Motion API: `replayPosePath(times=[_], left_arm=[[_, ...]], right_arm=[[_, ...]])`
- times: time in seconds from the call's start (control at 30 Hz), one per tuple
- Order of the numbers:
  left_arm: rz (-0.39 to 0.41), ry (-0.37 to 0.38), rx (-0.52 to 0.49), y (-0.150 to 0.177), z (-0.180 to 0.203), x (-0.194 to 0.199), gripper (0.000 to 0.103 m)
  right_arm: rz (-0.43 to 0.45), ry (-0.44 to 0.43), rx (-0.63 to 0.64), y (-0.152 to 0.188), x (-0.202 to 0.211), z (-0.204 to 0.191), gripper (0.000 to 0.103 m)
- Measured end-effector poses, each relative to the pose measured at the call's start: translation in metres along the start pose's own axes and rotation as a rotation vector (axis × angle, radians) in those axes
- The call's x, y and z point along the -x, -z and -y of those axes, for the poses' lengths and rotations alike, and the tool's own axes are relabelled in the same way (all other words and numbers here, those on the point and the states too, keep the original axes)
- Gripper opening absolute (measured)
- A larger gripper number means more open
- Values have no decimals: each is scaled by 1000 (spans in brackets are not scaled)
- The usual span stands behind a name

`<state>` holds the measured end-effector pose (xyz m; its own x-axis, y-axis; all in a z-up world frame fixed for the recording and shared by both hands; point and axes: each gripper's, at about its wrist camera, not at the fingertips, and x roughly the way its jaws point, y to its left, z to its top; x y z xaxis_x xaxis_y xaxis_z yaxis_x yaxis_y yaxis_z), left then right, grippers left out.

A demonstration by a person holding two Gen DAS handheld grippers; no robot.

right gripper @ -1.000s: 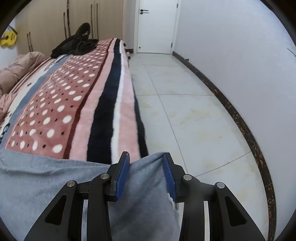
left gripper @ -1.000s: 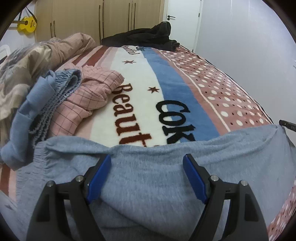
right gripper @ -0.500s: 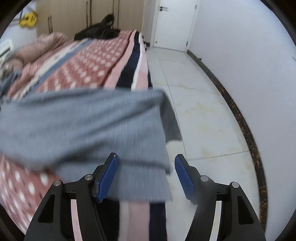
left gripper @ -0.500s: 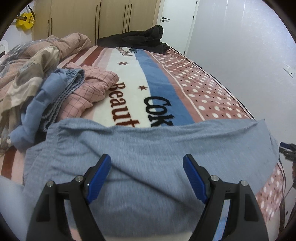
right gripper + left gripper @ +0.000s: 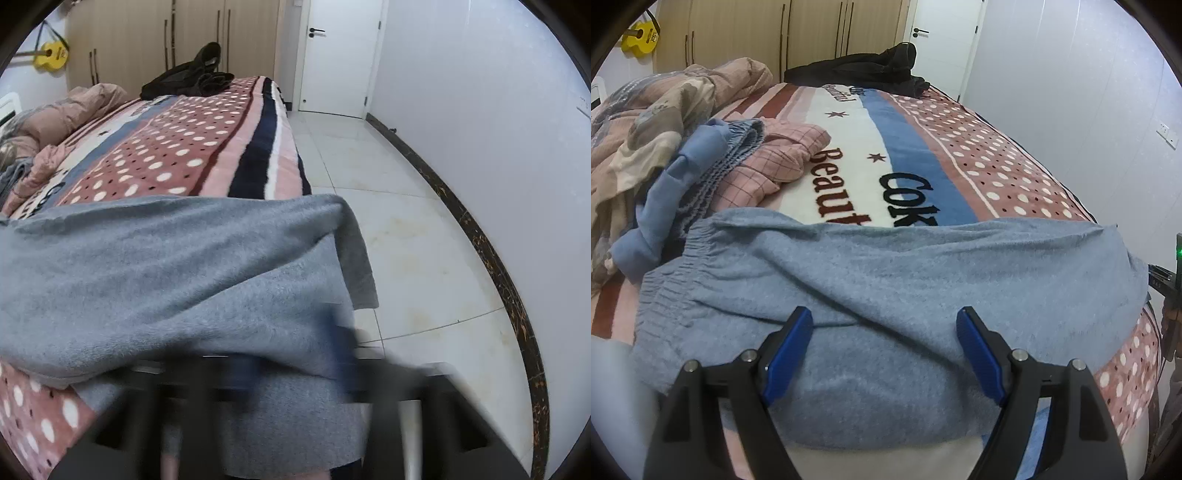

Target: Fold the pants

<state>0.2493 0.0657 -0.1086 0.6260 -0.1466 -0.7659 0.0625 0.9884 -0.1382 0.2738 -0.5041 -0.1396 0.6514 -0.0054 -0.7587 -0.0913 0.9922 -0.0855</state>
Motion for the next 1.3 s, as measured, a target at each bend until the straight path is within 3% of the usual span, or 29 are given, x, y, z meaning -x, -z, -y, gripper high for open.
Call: replayPosePath(times=[0.1,0.27,0.37,0.43,0.57,0.63,0.67,0.83,1.13,1.23,1.3], left_arm=[[8,-6,20,5,-6,8,77],[12,-31,32,16,-17,23,77],[-6,-24,65,25,-25,27,78],[-13,-15,90,32,-30,31,81],[-7,-3,152,49,-43,41,86],[-19,-7,187,59,-48,44,86],[-24,1,202,63,-50,44,87],[-45,68,333,75,-65,29,87],[77,78,498,39,-93,-1,86],[89,9,521,27,-96,-11,61],[96,-2,523,22,-98,-11,37]], right_arm=[[20,20,-2,0,12,0,5],[24,4,-10,6,41,9,5],[-74,-14,17,15,34,6,7],[-124,2,44,24,27,2,12],[-88,-17,-18,32,41,10,25],[-60,-59,-53,34,52,14,48],[-48,-68,-47,35,57,12,52],[-5,-108,5,31,76,-13,54],[54,-201,66,19,94,-54,54],[56,-207,77,19,97,-60,54],[56,-209,78,19,98,-62,54]])
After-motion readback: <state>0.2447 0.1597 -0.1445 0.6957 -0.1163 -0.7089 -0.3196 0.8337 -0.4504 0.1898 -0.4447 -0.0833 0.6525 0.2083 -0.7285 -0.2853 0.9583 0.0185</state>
